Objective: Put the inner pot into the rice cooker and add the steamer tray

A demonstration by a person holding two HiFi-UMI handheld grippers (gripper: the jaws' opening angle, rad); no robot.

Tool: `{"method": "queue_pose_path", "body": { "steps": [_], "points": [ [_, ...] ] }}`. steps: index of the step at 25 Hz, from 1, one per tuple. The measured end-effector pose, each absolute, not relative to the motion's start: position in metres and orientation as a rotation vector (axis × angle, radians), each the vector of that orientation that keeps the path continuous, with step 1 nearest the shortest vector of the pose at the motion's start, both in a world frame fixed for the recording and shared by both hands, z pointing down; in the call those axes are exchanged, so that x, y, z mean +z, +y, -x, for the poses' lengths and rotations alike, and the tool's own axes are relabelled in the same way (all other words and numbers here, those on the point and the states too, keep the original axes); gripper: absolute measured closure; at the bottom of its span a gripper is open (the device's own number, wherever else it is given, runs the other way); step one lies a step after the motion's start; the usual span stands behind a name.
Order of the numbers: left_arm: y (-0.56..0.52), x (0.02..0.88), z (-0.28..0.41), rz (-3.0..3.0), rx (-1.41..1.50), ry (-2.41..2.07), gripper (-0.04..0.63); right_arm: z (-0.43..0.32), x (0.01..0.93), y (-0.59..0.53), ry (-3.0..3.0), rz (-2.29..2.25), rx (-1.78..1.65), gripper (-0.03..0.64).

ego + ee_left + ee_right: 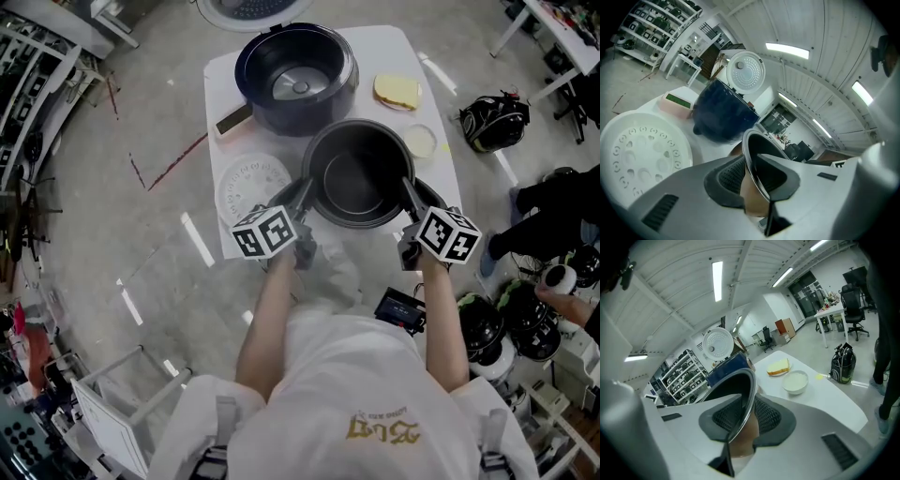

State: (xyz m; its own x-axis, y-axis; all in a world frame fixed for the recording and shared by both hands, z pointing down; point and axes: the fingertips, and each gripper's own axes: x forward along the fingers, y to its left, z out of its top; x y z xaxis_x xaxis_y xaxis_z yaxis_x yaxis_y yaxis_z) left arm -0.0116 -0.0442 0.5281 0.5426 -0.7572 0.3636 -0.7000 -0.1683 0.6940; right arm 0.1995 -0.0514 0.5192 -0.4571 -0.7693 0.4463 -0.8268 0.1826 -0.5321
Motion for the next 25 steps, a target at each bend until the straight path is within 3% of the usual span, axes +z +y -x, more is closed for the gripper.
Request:
{"method": "queue_pose_path", "body": {
  "steps": [25],
  "points": [
    [-0.018, 0.382, 0.036, -2.025, -0.391, -1.258, 0.514, -0.177, 0.358, -0.03, -2.74, -1.527, 0.93, 0.534]
  ]
}}
